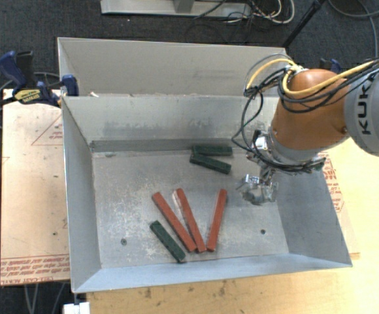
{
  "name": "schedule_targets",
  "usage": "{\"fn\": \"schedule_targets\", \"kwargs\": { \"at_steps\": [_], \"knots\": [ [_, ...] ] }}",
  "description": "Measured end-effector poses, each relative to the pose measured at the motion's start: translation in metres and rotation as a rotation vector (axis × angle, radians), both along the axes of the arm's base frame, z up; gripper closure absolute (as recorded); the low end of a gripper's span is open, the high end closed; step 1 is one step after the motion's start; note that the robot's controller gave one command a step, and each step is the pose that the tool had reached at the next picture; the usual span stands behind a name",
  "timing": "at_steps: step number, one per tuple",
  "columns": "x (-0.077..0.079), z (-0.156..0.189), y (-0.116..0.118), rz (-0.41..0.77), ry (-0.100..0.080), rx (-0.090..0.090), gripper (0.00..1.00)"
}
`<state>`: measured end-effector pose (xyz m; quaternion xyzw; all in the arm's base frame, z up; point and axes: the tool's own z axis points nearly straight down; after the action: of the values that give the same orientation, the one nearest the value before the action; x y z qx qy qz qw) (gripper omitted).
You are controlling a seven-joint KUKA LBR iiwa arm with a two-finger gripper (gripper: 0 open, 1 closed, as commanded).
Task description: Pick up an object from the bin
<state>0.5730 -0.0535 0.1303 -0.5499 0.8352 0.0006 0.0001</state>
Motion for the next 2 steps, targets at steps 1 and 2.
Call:
{"fn": "schedule_targets", "kwargs": {
  "at_steps": [1, 2],
  "knots": [
    [0.001, 0.000, 0.002, 0.003, -0.002, 0.001, 0.00],
    [0.023, -0.056, 0.071, 0.122, 0.001, 0.005, 0.00]
  ]
}}
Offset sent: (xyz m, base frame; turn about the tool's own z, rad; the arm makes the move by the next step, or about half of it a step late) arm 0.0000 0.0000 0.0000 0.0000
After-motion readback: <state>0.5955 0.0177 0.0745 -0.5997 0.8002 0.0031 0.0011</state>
